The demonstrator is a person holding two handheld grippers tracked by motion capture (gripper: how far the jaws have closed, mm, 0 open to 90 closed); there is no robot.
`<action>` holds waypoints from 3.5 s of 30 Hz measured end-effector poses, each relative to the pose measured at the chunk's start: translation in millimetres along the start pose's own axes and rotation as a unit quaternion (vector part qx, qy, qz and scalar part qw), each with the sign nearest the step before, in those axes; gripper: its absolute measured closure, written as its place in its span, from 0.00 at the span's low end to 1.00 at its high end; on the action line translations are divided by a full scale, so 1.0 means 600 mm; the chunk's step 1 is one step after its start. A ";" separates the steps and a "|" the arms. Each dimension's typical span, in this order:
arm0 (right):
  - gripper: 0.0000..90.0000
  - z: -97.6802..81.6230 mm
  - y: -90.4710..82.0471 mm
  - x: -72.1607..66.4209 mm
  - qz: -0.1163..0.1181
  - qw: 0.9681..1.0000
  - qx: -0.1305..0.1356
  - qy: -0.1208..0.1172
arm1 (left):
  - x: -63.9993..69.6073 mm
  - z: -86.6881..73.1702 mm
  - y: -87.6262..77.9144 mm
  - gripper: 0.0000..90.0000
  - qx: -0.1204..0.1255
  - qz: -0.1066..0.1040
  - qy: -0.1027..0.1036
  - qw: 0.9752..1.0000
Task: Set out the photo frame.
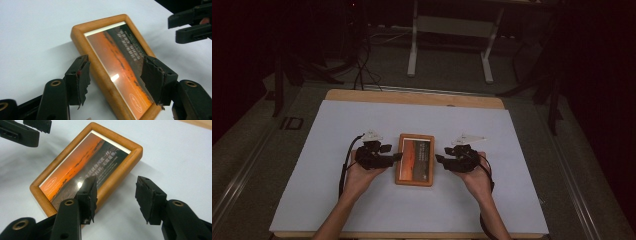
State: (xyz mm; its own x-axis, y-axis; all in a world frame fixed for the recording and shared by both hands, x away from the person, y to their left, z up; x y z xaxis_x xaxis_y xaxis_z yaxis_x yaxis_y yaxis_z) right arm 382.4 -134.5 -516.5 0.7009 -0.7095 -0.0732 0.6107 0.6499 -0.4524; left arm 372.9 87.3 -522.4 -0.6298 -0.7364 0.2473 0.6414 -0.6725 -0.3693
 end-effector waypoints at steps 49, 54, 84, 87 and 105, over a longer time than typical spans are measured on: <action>1.00 0.038 0.136 0.017 -0.068 0.996 -0.003 -0.064 | 0.018 0.000 -0.019 0.45 0.004 -0.005 -0.014 1.000; 1.00 0.037 0.136 0.019 -0.067 0.996 -0.003 -0.059 | 0.017 0.001 -0.019 0.45 0.005 -0.004 -0.014 1.000; 1.00 0.006 0.130 0.054 -0.081 0.996 -0.023 -0.027 | 0.014 0.006 -0.028 0.45 0.012 0.002 -0.030 0.999; 1.00 0.001 0.131 0.058 -0.084 0.996 -0.028 -0.024 | 0.017 0.005 -0.027 0.45 0.011 0.002 -0.030 0.999; 1.00 -0.012 0.133 0.065 -0.082 0.995 -0.045 -0.014 | 0.035 -0.003 -0.016 0.42 0.001 -0.016 -0.043 0.999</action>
State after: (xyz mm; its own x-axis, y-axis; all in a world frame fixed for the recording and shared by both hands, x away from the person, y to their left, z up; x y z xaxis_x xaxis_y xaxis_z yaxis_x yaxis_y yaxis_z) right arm 455.8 -112.4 -562.0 0.6049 -0.7957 0.0329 0.6834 0.4974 -0.5344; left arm 352.5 78.4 -515.0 -0.6099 -0.7184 0.3345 0.6223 -0.6956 -0.3591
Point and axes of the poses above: each handheld gripper's, and its own axes: y roughly forward along the jaws, z roughly out of its top, x roughly to its right, the point moved 7 cm from there along y, roughly forward along the jaws, and after that the axes turned 12 degrees about x, right-handed, at the moved point
